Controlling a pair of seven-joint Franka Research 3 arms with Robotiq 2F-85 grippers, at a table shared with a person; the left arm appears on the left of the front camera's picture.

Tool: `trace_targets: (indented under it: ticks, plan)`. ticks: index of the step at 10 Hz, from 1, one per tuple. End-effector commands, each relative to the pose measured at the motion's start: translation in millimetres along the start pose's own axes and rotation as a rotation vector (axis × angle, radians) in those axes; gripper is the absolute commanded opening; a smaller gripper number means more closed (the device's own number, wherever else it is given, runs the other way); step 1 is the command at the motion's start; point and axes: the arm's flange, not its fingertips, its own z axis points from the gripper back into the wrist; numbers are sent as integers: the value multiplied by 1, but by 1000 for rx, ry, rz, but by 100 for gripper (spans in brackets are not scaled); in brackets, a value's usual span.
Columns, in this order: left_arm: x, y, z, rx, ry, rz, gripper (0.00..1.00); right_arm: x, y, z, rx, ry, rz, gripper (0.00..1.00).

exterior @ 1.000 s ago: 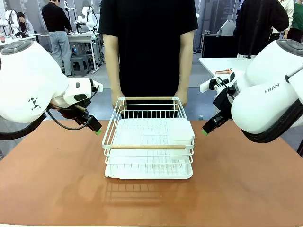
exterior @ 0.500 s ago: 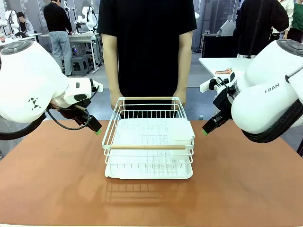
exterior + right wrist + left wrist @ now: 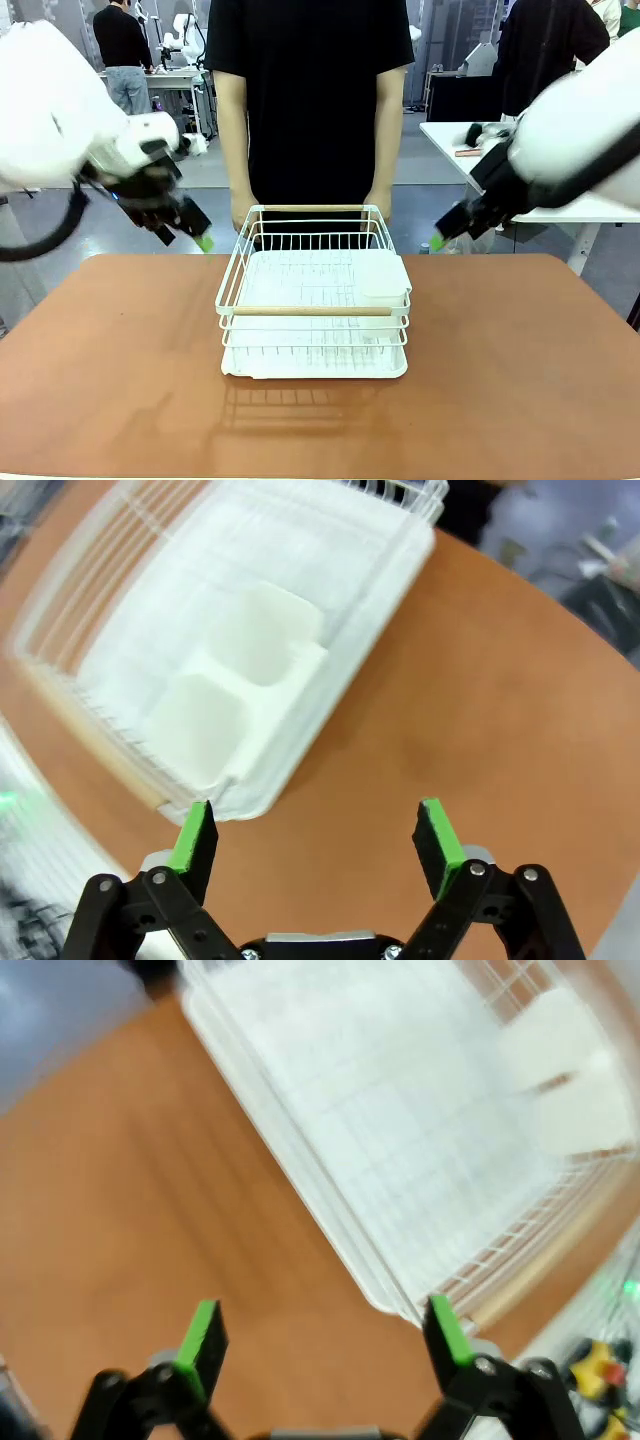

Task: Clean the table.
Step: Pick up the Lint Roller when the human hands it over.

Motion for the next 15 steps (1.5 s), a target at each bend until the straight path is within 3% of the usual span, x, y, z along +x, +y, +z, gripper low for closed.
trace_targets:
  ticks: [1,2,3,5,7,10,12,14,15]
  plan:
    - [13,71,63,-348,142,175,100,-3,-60,56,244,6,-134,100]
    - [3,112,91,-614,128,232,100,-14,-86,78,350,-51,-218,100]
    - [-11,149,108,-753,78,288,100,-29,-109,91,443,-107,-276,100]
    - [-48,210,140,-902,-80,397,100,-69,-150,115,594,-185,-379,100]
    - [-92,264,171,-942,-241,508,100,-113,-188,133,651,-247,-493,100]
    - [-142,320,199,-882,-303,645,100,-164,-217,157,661,-338,-581,100]
    - [-154,326,212,-827,-310,669,100,-180,-223,162,654,-353,-608,100]
    - [-137,306,206,-709,-240,631,100,-187,-226,163,653,-334,-631,100]
    - [-161,333,210,-833,-324,665,100,-187,-226,163,653,-334,-631,100]
